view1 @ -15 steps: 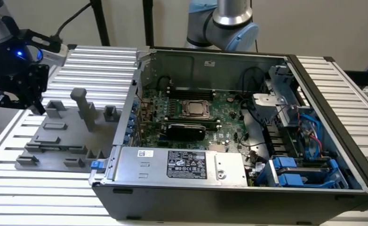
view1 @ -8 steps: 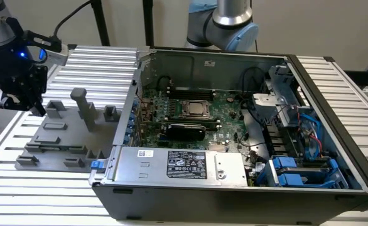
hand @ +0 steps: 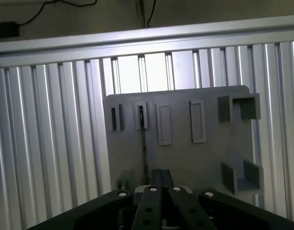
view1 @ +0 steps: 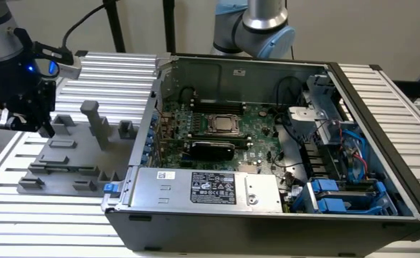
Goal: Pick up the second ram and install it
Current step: 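Pick up the second ram and move it above second insertion slot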
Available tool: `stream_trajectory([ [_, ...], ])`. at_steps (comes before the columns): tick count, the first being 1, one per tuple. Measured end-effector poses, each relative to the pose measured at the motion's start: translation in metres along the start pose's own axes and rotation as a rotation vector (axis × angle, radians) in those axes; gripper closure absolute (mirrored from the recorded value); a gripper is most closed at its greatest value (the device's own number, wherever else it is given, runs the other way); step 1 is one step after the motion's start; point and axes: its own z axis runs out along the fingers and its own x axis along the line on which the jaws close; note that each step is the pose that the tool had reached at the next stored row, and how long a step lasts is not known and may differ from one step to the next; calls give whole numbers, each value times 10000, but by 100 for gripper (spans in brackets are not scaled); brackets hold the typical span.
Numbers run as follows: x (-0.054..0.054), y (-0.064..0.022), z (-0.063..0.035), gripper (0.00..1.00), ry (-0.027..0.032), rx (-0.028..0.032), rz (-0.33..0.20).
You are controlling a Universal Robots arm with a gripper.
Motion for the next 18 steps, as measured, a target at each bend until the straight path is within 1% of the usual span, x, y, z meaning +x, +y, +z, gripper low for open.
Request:
stream_trajectory([
  [6, 10, -51, 106, 100, 18, 2, -335],
  [9, 9, -60, 152, 100, 51, 6, -688],
  [14, 17, -67, 227, 100, 72, 9, -1273],
  [18, 66, -73, 288, 100, 75, 11, -1345],
])
